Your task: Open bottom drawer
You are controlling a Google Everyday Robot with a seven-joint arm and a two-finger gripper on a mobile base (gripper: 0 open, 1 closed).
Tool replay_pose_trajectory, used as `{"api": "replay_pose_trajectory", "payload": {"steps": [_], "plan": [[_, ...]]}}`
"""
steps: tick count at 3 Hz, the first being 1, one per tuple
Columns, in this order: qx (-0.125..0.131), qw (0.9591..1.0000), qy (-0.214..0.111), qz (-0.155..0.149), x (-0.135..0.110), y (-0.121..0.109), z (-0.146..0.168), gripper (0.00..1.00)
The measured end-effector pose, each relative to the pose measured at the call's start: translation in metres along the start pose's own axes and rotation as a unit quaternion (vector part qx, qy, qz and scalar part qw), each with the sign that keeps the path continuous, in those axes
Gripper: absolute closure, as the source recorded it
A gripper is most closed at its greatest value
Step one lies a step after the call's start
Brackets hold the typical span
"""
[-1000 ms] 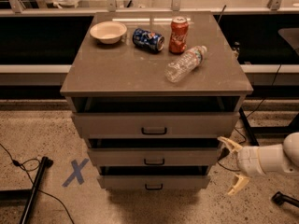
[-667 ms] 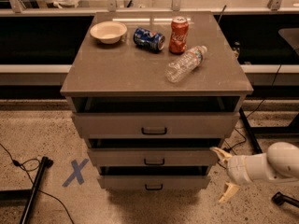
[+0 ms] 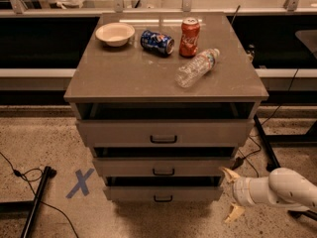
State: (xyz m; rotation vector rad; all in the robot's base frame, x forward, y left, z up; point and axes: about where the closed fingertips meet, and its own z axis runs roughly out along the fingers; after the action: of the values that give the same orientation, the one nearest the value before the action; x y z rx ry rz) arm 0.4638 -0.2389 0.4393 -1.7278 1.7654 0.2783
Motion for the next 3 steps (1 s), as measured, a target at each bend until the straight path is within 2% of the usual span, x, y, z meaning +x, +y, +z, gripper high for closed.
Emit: {"api": "replay_pose_trajectory", "payload": {"steps": [1,2,3], "plan": [[-0.015,0.9999,-0.006,-0.002,0.002,0.0,0.008,0.0],[-0.02,0.9998,-0.007,-0.006,0.028,-0.005,0.051,0.0],[-0.033,0.9994,-0.004,0.009,0.06,0.007,0.101,0.0]]}}
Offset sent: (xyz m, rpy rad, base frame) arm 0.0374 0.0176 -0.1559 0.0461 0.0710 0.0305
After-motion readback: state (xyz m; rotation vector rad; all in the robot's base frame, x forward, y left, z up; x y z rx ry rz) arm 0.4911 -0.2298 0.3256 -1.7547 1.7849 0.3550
